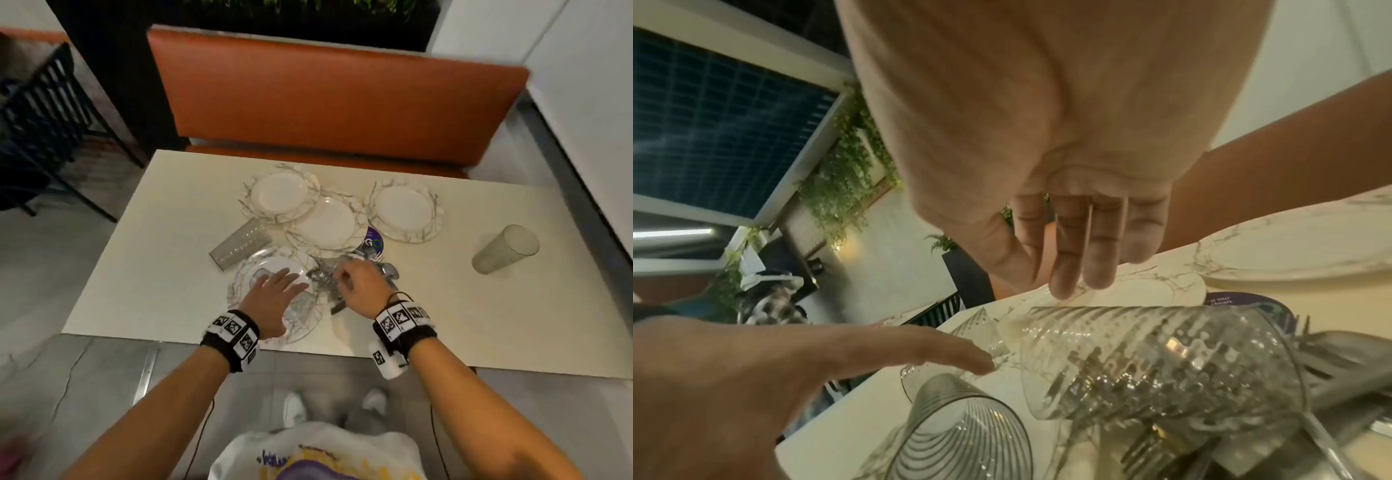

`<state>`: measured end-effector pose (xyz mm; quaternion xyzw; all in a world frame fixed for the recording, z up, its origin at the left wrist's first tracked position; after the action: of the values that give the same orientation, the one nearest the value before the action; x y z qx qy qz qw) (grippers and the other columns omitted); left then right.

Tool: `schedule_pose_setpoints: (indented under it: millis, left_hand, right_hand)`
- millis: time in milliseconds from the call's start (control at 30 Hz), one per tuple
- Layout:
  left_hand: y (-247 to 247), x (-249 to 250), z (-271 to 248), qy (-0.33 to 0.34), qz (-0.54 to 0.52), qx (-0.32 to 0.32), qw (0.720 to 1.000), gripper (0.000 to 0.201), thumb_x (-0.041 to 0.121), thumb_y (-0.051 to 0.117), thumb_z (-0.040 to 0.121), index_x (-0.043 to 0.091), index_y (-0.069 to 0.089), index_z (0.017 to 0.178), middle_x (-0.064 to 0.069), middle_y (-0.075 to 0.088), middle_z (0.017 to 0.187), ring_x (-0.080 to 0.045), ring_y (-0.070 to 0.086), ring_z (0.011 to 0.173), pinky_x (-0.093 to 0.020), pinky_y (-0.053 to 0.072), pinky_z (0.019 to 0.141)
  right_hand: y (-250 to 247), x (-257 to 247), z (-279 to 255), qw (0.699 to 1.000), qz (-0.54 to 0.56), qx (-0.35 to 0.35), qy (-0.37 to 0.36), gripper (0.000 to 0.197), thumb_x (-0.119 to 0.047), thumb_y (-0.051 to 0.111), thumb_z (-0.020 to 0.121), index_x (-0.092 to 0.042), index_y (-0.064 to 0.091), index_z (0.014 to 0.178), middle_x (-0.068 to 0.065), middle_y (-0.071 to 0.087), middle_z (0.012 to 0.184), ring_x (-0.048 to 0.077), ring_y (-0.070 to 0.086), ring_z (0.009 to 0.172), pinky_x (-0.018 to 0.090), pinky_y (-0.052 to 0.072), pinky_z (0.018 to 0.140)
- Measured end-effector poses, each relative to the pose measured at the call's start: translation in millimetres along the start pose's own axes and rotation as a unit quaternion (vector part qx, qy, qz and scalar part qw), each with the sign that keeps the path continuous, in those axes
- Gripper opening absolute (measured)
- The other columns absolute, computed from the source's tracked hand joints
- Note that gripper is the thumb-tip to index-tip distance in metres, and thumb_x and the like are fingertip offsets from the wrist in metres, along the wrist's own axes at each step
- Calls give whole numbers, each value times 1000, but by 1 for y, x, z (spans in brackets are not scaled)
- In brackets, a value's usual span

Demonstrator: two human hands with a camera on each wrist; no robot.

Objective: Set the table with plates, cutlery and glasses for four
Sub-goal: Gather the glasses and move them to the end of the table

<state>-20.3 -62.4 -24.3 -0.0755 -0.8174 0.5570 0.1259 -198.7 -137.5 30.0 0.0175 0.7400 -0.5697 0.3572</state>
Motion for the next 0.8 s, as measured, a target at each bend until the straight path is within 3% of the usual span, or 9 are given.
schedule_pose_setpoints:
  millis: [100, 267, 367, 467, 533, 600, 800]
  left_hand:
    - [10, 3, 9, 19, 59, -19, 998, 103, 39, 77, 85, 31, 13, 165, -1, 10, 174, -26, 3, 161, -52, 8, 127]
    - [8, -14, 4, 31, -28, 66, 997, 86, 32, 82, 72, 29, 46, 150, 0, 53, 152, -30, 41, 148, -56, 30, 120]
    - [-8, -31, -8, 2, -101, 117, 988, 84, 38, 83, 72, 27, 47, 147, 4, 55, 149, -27, 42, 146, -51, 33, 118]
    - [-28, -50, -24, -40, -187, 167, 967, 85, 43, 85, 74, 21, 46, 147, -1, 56, 147, -25, 46, 140, -50, 39, 115]
    - [-39, -63, -35, -77, -256, 197, 943, 89, 44, 88, 73, 18, 44, 147, -2, 56, 143, -22, 49, 133, -41, 44, 109]
    - [-46, -73, -41, -114, -317, 215, 916, 91, 43, 90, 73, 20, 42, 147, 3, 54, 141, -14, 51, 128, -34, 46, 104]
    - [-70, -71, -22, -116, -377, 235, 888, 106, 47, 88, 75, 25, 25, 157, 6, 54, 138, -14, 54, 126, -41, 50, 105]
  right_hand:
    - [5, -5, 14, 996, -90, -24, -5, 32, -23, 62, 82, -24, 61, 113, 2, 61, 116, 25, 52, 112, 44, 47, 96]
    - [20, -14, 35, 982, -160, -95, -16, 67, -31, 71, 79, -21, 43, 139, 5, 48, 135, 27, 40, 124, 43, 38, 106]
    - [35, -15, 50, 970, -196, -140, -18, 90, -31, 76, 73, -22, 29, 149, 6, 41, 143, 29, 36, 130, 47, 36, 107]
    - [52, -11, 61, 951, -239, -195, -8, 110, -32, 81, 66, -20, 18, 155, 8, 35, 151, 32, 32, 137, 51, 31, 112]
    - [62, -10, 65, 942, -260, -212, -8, 118, -37, 84, 62, -19, 14, 156, 9, 35, 152, 34, 30, 140, 53, 28, 115]
    - [68, -10, 66, 935, -277, -222, -17, 116, -39, 85, 62, -19, 17, 155, 10, 38, 150, 34, 33, 139, 54, 27, 114]
    - [33, -6, 58, 964, -219, -152, 2, 96, -37, 75, 75, -18, 23, 153, 9, 42, 146, 33, 40, 133, 53, 32, 112]
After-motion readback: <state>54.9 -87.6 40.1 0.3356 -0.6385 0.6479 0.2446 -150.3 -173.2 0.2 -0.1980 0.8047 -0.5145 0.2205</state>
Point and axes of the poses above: each hand's wrist, its own z-axis towards the middle knuckle, its own y-axis out of the palm, x = y × z, the point moved 7 cm from there along z, towards the middle knuckle
